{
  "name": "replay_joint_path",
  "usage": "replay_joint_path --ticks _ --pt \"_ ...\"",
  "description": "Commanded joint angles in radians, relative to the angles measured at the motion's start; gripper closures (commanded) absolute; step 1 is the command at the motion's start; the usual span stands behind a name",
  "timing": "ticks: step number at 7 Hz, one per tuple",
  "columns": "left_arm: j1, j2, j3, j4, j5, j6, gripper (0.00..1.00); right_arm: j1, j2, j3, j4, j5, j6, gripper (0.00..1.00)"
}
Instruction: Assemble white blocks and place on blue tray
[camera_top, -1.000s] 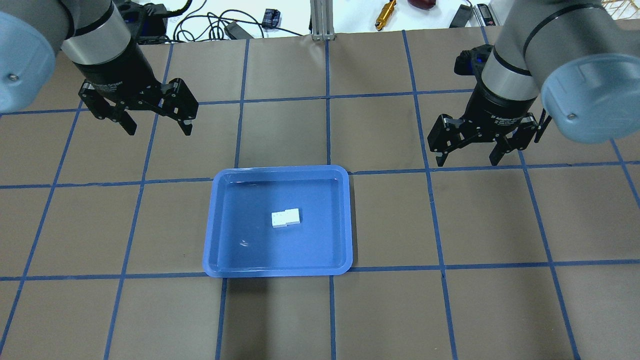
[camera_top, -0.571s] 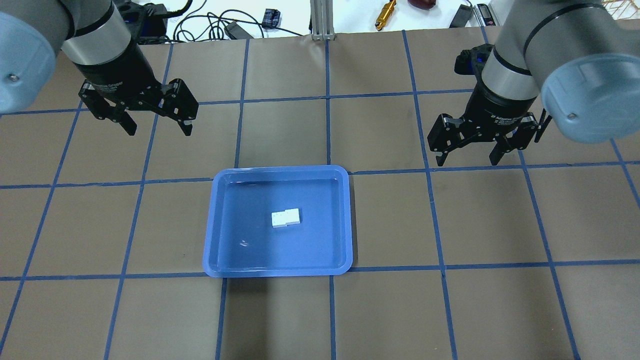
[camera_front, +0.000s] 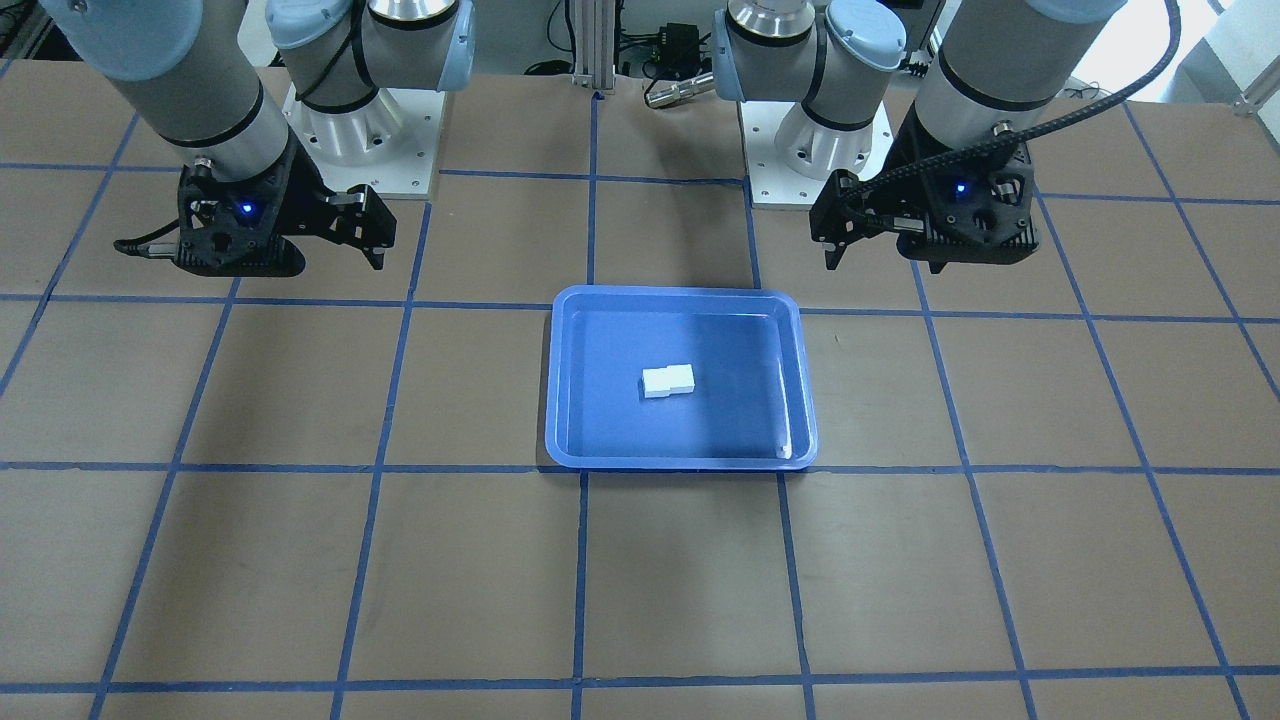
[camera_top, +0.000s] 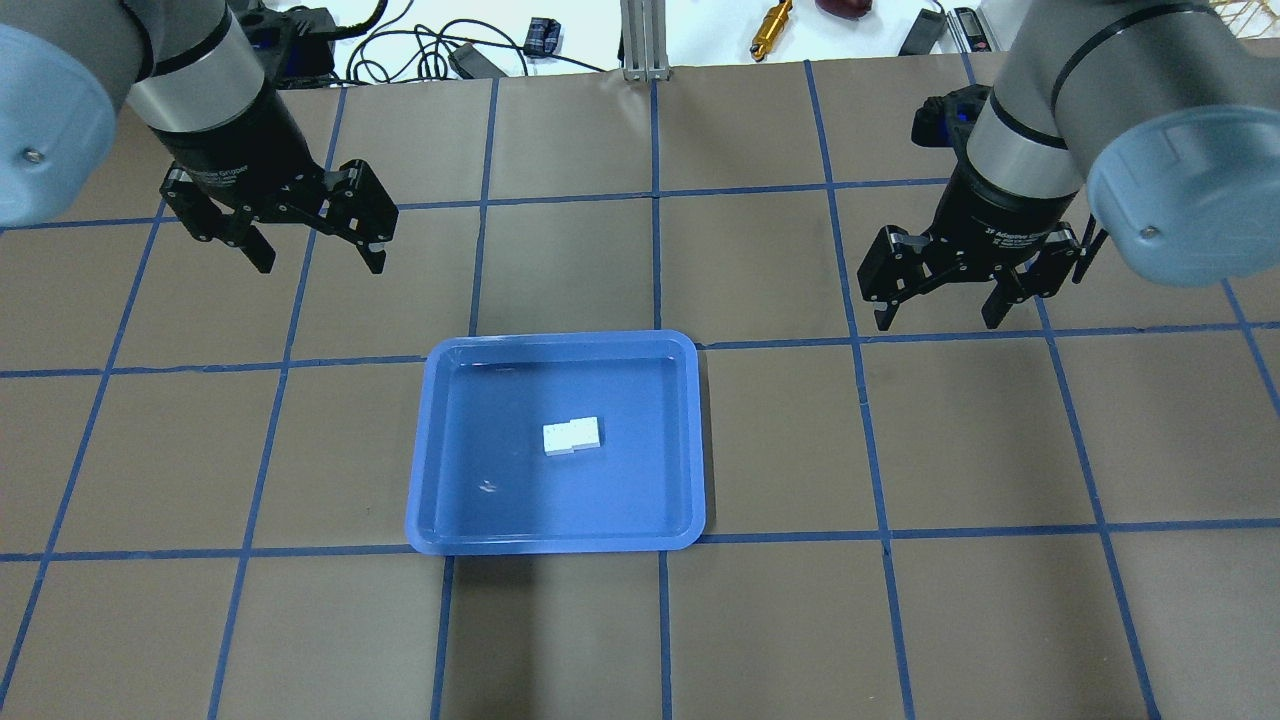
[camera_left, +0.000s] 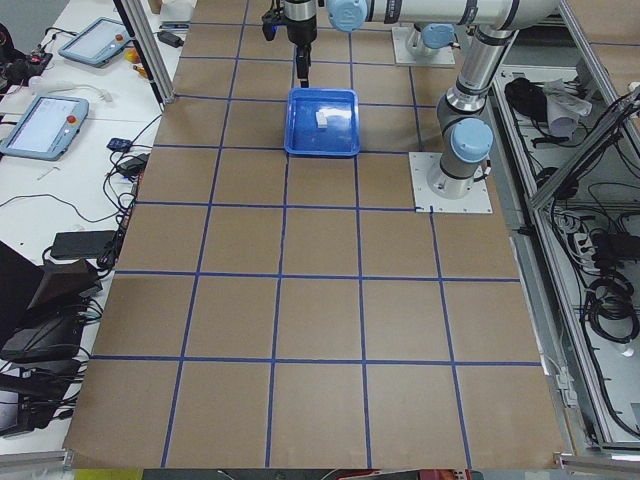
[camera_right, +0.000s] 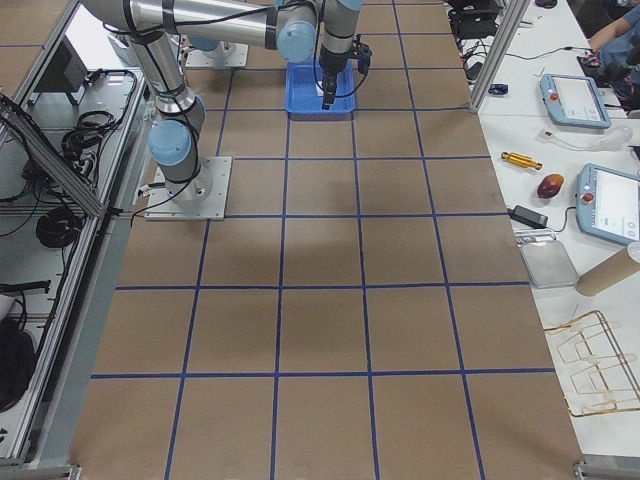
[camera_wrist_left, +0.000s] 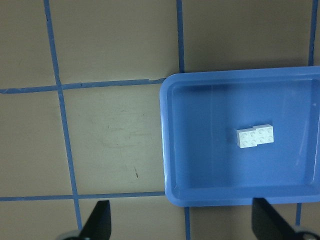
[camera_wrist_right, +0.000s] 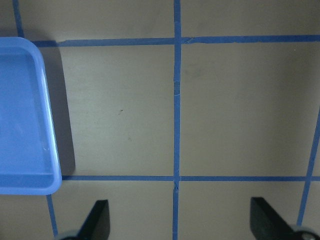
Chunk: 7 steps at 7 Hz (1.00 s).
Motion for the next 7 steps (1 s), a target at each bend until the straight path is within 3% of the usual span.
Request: replay_joint_path --ticks 1,4,7 --pt "0.000 -0.003 -0.004 0.001 -0.002 0.000 0.00 -0.002 -0.003 -0.011 0.001 -0.006 -0.001 0.00" --pt "0.000 -0.002 -0.004 0.003 -0.002 0.000 0.00 -0.003 -0.008 -0.063 -0.048 -0.051 0.015 0.00" --pt "0.000 -0.003 -0.002 0.003 -0.002 0.000 0.00 -0.002 -0.091 -0.060 -0.036 -0.051 0.045 0.00"
